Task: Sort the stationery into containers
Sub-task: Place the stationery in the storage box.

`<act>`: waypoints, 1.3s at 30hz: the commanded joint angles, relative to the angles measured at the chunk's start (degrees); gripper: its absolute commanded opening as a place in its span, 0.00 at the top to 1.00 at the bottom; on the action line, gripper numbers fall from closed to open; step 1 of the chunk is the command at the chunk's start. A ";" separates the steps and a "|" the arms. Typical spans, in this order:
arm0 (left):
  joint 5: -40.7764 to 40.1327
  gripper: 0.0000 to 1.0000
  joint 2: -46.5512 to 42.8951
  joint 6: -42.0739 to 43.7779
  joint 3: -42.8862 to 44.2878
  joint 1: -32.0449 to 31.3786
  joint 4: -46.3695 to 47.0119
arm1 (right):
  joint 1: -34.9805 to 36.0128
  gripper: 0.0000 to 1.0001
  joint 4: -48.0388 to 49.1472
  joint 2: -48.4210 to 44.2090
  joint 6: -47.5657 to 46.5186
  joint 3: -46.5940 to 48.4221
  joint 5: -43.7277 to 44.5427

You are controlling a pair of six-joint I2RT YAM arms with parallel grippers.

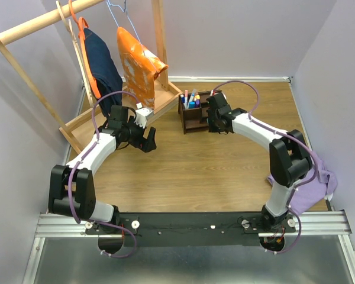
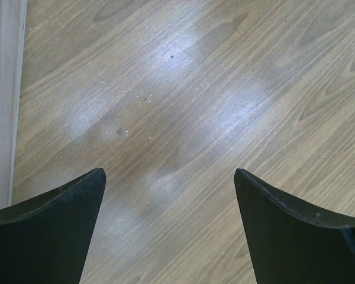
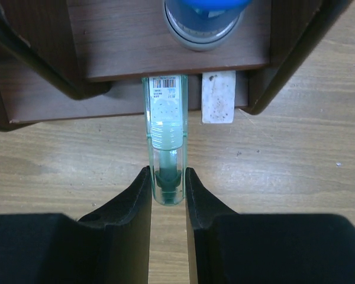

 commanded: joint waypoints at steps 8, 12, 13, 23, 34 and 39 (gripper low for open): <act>-0.77 0.01 -1.27 -0.59 -1.44 0.22 0.85 | -0.45 0.99 4.05 5.26 0.47 5.35 0.08; -0.77 0.01 -1.53 -0.68 -1.88 0.22 1.03 | -0.45 0.99 5.45 6.75 -0.50 7.11 1.13; -0.77 0.01 -1.54 -0.68 -1.97 0.22 0.94 | -0.45 0.99 5.63 7.37 -1.02 7.46 1.40; -1.04 0.01 -2.24 -0.50 -2.15 0.22 0.77 | -0.53 0.83 6.60 9.22 -2.43 8.17 1.49; -1.13 0.01 -3.38 -0.32 -2.50 0.05 0.77 | -0.54 0.43 7.65 5.44 -2.78 4.04 0.35; -1.04 0.01 -4.52 0.38 -1.88 -0.39 -1.07 | -0.54 0.41 4.77 0.53 -3.48 2.20 -1.76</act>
